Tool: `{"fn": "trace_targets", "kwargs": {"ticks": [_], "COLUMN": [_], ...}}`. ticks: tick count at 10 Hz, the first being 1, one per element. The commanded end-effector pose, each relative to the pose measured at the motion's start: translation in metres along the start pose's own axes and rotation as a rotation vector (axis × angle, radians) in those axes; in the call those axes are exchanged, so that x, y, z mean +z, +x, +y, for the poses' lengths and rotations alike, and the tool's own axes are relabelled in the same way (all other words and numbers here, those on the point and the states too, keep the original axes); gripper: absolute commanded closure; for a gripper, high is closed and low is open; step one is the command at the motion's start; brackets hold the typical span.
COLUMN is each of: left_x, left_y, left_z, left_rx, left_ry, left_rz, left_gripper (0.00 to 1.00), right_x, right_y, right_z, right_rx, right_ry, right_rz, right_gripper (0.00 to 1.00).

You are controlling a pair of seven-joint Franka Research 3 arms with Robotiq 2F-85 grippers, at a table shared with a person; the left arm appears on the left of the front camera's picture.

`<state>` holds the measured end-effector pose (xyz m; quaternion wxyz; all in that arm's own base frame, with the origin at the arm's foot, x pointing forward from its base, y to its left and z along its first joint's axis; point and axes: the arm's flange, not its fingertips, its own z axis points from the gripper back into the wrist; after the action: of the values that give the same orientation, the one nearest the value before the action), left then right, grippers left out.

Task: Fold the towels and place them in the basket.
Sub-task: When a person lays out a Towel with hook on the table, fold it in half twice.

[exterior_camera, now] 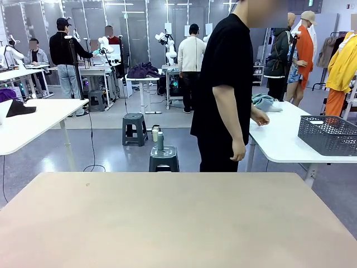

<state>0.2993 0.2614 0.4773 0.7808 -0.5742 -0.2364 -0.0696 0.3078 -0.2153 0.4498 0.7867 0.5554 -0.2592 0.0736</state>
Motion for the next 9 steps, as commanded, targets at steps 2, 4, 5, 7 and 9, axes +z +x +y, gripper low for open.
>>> {"fn": "trace_targets", "kwargs": {"ticks": [2, 4, 5, 7, 9], "left_x": [0.0019, 0.0019, 0.0019, 0.0019, 0.0019], "left_y": [-0.0023, -0.0023, -0.0023, -0.0023, -0.0023], "left_z": [-0.0003, -0.0003, -0.0003, -0.0003, -0.0003], "left_rx": [-0.019, -0.019, -0.019, -0.019, -0.019], "left_ry": [-0.012, -0.012, -0.012, -0.012, -0.012], "left_rz": [0.009, 0.009, 0.009, 0.009, 0.009], "left_gripper": [0.00, 0.00, 0.00, 0.00, 0.00], "right_x": [0.0005, 0.0005, 0.0005, 0.0005, 0.0005], "right_y": [0.0020, 0.0020, 0.0020, 0.0020, 0.0020], "right_z": [-0.0011, -0.0011, -0.0011, -0.0011, -0.0011], "right_rx": [0.021, 0.021, 0.021, 0.021, 0.021], "right_ry": [0.012, 0.012, 0.012, 0.012, 0.012], "right_rz": [-0.012, -0.012, -0.012, -0.012, -0.012], "right_gripper": [0.00, 0.00, 0.00, 0.00, 0.00]}}
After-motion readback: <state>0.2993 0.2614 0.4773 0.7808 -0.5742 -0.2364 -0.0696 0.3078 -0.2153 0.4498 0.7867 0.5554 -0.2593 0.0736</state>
